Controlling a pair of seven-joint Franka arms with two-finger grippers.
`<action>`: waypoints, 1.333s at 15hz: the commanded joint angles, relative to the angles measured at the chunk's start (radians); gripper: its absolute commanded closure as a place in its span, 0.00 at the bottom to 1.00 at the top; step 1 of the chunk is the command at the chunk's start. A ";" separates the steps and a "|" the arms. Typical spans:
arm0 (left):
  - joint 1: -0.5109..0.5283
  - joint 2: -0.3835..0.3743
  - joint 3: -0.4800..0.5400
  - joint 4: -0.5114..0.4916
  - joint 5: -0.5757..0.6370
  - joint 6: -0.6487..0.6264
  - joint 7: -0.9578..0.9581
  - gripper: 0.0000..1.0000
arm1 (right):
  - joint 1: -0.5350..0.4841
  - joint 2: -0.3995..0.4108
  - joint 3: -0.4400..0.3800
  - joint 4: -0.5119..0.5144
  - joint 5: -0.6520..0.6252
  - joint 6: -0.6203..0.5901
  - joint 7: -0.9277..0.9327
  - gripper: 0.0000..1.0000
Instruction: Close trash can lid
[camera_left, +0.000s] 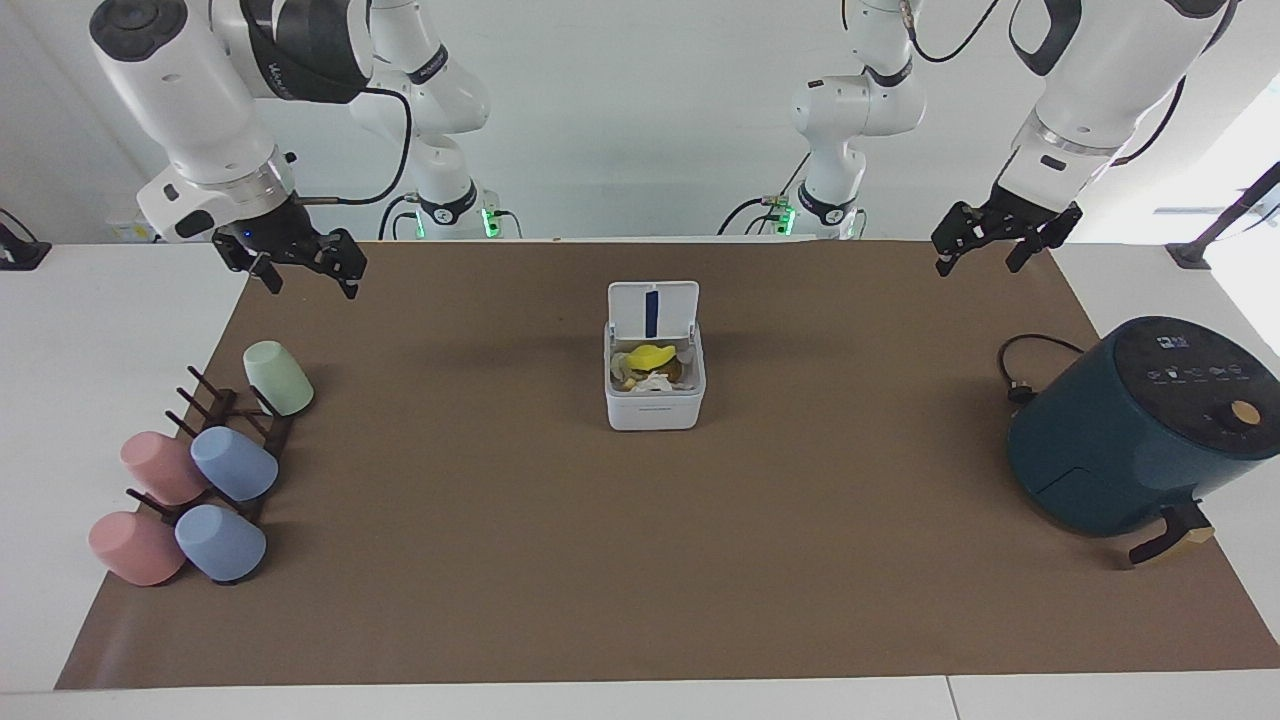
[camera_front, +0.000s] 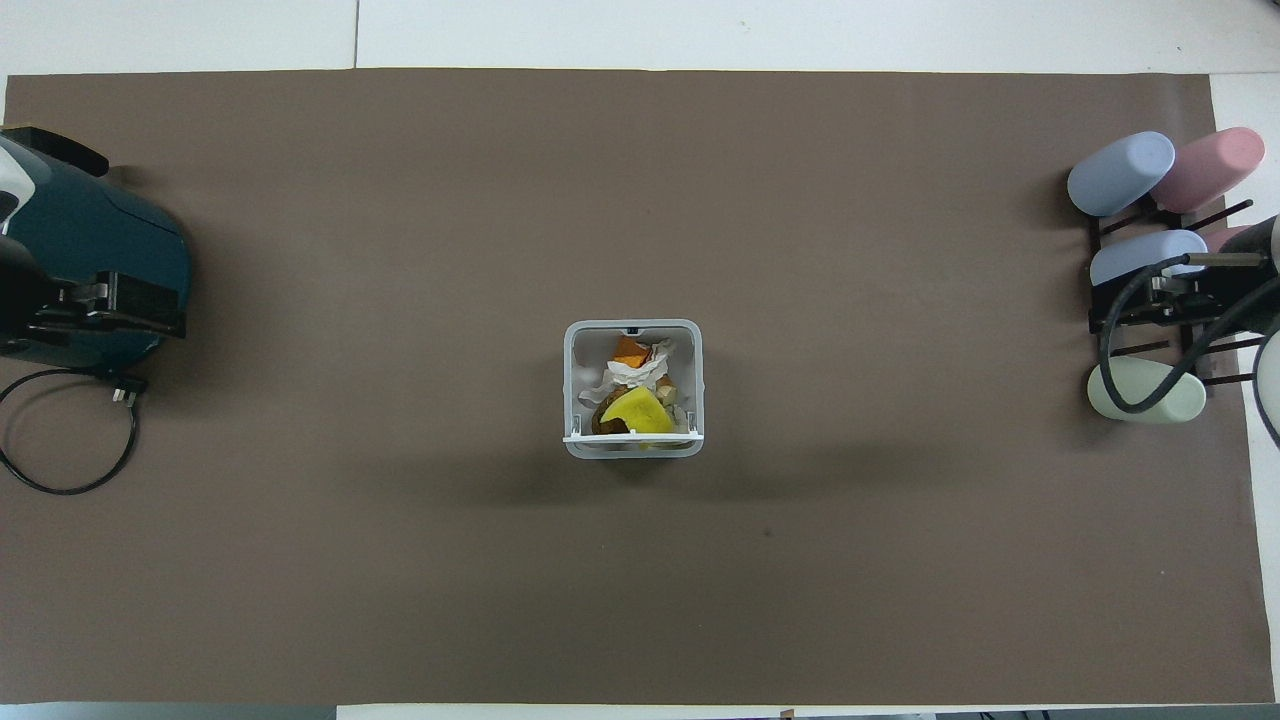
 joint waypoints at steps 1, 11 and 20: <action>-0.009 -0.016 0.004 -0.013 0.005 0.003 0.010 0.00 | -0.011 -0.024 0.009 -0.029 0.002 0.022 -0.008 0.00; -0.041 -0.021 -0.014 -0.016 0.005 0.000 -0.005 0.00 | -0.011 -0.024 0.009 -0.029 0.002 0.022 -0.008 0.00; -0.445 -0.122 -0.020 -0.235 -0.044 0.164 -0.439 1.00 | -0.011 -0.024 0.009 -0.029 0.002 0.022 -0.008 0.00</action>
